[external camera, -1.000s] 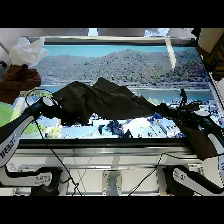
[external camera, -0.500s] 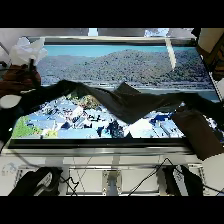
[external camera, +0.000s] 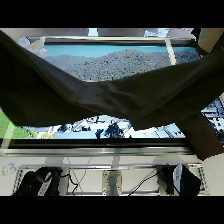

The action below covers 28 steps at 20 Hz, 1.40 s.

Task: Fold the shirts.

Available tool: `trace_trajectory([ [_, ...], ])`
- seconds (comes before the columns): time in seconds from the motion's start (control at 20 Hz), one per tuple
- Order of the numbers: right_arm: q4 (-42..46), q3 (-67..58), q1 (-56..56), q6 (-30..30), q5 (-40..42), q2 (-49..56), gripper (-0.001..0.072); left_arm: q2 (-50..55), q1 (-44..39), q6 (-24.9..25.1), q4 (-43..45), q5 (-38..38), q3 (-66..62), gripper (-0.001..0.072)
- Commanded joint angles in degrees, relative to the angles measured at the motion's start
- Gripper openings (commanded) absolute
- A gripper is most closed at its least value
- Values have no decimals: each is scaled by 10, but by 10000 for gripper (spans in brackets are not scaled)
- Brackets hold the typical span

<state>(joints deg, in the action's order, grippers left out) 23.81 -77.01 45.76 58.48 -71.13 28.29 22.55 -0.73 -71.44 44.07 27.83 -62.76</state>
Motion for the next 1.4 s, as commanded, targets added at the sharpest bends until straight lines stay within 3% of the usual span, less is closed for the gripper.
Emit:
trace_trajectory([
  [0.0,27,-49,3,11,-3,26,28,20,0,-248,327,92,-38,4],
  [0.15,14,-45,1,18,-60,91,29,88,0,-275,384,227,-33,5],
  [0.3,21,-5,-41,16,-64,138,29,141,0,-275,384,198,-31,5],
  [0.5,142,33,-128,19,0,175,29,160,0,-279,385,100,-31,5],
  [0.65,149,35,-159,19,37,174,29,160,0,-278,385,99,-31,5],
  [0.95,211,19,-157,24,36,80,29,65,-15,-260,389,14,-36,5],
  [1.2,352,-82,-158,87,15,-54,26,-52,-14,-266,496,71,-101,4],
  [1.35,353,-155,-159,90,3,-67,25,-60,-14,-269,523,177,-162,4],
])
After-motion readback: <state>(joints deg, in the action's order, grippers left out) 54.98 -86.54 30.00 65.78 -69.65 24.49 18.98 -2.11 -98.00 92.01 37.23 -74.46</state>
